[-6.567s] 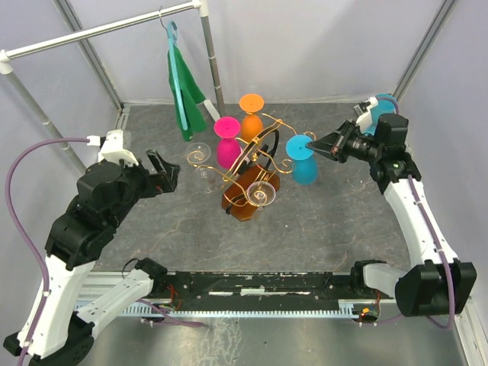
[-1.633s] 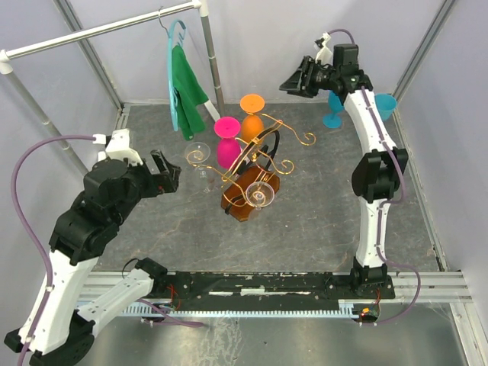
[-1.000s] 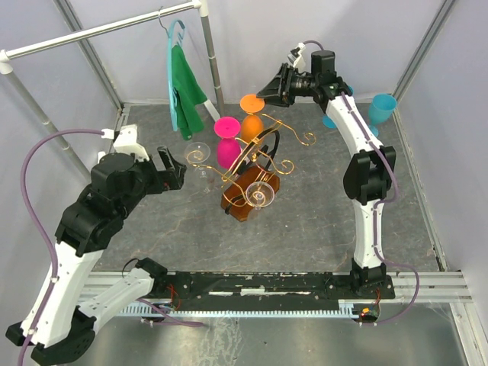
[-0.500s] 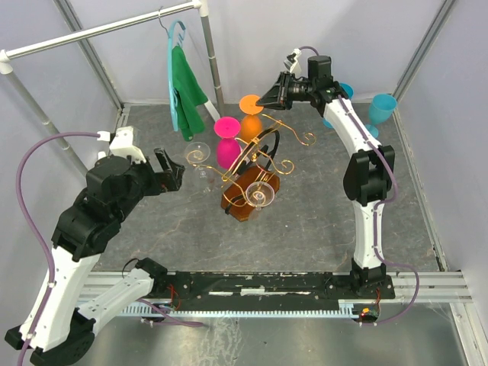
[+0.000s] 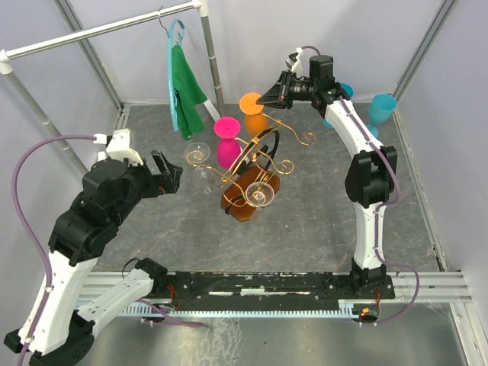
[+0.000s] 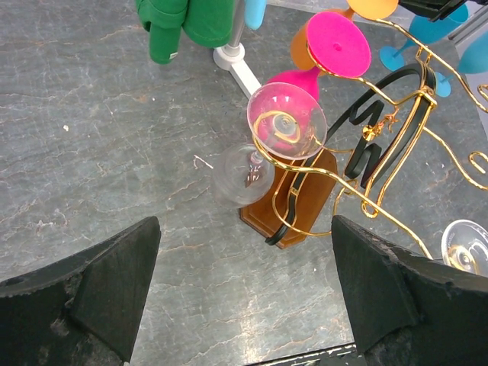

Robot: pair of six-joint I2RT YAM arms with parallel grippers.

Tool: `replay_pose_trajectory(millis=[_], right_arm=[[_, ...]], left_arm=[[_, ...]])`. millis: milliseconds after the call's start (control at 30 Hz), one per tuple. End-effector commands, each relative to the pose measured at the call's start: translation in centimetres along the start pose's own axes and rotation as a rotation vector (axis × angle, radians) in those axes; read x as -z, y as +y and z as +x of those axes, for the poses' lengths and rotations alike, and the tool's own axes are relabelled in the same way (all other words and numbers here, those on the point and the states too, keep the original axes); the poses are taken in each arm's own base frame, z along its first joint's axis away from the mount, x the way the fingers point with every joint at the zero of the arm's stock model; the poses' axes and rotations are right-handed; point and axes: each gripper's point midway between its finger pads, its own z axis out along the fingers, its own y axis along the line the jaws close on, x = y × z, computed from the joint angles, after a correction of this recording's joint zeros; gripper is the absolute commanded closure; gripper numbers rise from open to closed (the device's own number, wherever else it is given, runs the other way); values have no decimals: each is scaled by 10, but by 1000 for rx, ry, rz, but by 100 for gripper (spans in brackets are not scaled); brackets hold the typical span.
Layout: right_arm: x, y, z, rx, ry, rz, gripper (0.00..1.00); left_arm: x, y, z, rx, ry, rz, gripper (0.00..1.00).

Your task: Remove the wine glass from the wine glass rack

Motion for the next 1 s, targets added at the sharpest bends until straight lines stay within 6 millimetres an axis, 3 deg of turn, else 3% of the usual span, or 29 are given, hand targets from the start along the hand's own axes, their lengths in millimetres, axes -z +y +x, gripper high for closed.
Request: replay_pose_trajectory(millis=[0,133,333,500,633,867,967], right_arm=[[28,41,-19,70,-75,-65,89],[29,45,-15,47,-58,-109,91],[10,64,-8,43,-32,-175,96],[-6,68,-16,44,-39,-183,99],[-15,73,-2,39,6,-205,99],[0,70,34,62,69,-166,99],[14,57,41,66,73,-93,99]], left_arm=[[9,-1,-16,36,-59,0,1],[9,1,-17,39,-66,-3,1],[2,-7,-12,51,-48,26,1],[6,-5,-15,52,-56,21,1],[12,2,-17,47,-73,-3,1],[11,2,-14,43,-67,-2,1],[10,1,-13,44,-63,4,1]])
